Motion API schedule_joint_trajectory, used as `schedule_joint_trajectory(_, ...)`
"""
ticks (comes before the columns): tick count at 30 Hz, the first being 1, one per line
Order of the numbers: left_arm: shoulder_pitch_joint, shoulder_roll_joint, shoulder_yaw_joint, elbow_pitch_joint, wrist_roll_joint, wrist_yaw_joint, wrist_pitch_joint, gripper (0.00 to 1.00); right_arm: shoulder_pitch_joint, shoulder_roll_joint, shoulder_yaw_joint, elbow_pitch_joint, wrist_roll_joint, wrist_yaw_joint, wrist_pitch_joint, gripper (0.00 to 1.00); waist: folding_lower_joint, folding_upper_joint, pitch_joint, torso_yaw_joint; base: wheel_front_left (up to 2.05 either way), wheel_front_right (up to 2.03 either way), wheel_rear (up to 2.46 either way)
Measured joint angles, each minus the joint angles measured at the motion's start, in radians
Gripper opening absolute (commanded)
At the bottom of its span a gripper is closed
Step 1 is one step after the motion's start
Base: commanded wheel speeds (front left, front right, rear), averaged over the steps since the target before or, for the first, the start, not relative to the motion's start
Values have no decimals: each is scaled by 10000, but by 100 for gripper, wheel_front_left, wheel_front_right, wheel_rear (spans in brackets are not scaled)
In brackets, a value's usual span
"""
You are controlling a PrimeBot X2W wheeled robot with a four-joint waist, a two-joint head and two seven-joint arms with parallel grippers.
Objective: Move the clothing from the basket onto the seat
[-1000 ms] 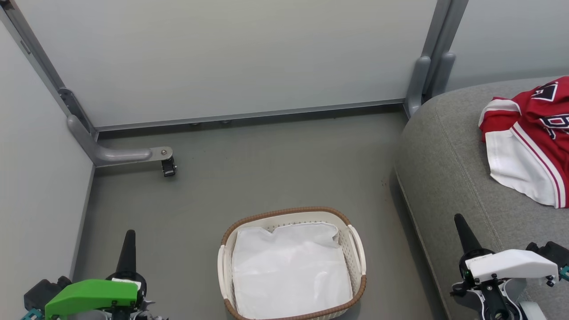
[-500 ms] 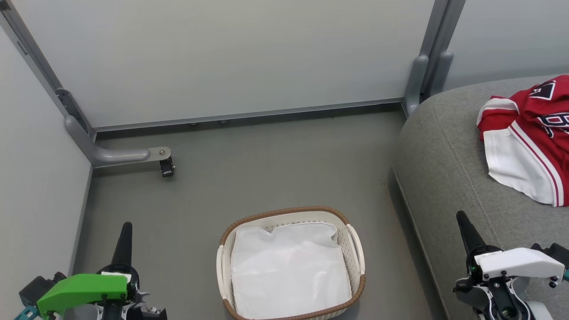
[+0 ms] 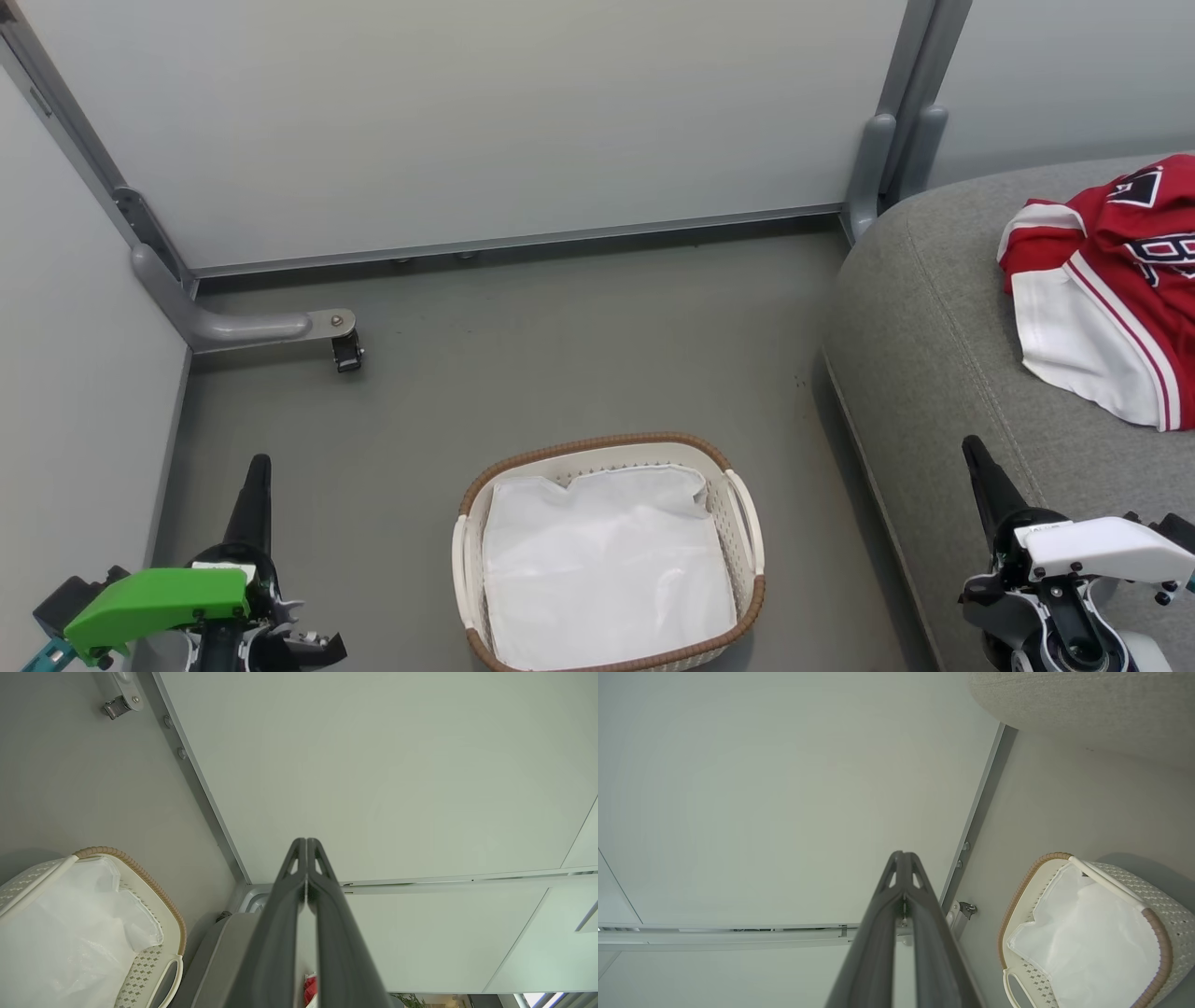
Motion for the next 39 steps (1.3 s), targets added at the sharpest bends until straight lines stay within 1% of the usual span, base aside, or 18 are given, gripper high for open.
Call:
schedule_joint_trajectory(20,-269,-2,213,-23,-1208,-46,384,0,-50,-10,-188,-151,1373,0,351,0,0,0,18,-79,0,0,0)
schedule_joint_trajectory(39,-297,-4,228,-29,-1210,-48,410,0,-53,-10,-192,-155,1373,0,351,0,0,0,18,-79,0,0,0)
